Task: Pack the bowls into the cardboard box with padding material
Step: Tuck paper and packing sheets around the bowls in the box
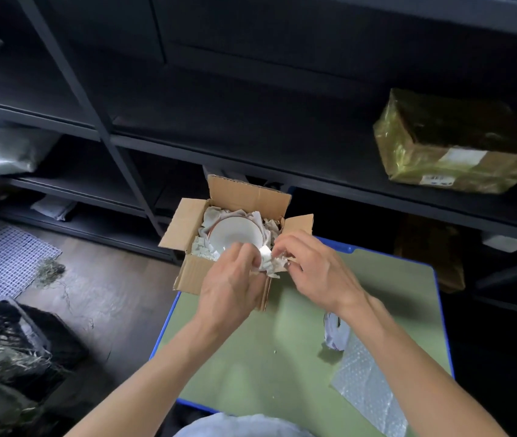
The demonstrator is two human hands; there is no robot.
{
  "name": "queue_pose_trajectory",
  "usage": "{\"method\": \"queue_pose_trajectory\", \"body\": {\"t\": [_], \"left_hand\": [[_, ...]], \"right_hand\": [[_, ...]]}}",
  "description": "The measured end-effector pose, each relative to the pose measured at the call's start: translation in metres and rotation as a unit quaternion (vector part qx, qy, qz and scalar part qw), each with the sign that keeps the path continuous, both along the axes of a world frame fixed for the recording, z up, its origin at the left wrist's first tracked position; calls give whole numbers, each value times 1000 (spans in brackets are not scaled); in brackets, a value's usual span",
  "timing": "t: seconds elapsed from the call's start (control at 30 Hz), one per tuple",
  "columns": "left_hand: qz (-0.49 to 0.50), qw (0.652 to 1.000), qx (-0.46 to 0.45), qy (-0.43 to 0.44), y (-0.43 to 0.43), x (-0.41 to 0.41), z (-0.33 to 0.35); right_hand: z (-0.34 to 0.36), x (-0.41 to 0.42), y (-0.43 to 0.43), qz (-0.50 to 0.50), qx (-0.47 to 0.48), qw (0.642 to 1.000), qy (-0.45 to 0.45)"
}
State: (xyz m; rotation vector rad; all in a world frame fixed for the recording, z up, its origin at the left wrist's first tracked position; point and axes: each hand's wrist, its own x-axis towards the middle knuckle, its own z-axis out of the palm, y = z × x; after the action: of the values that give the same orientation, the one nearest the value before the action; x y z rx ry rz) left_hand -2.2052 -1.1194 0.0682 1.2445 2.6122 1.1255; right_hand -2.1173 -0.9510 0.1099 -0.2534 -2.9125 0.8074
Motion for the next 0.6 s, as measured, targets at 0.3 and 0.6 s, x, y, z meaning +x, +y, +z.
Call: {"method": "queue_pose_trajectory", "body": {"t": [0.3,0.6], "left_hand": [[6,999,-37,23,2,-10,-22],[-15,999,-41,14,6,-18,-27]], "right_hand": [[-19,-16,9,37,34,992,-113],[-27,-25,7,0,72,993,-96]]}}
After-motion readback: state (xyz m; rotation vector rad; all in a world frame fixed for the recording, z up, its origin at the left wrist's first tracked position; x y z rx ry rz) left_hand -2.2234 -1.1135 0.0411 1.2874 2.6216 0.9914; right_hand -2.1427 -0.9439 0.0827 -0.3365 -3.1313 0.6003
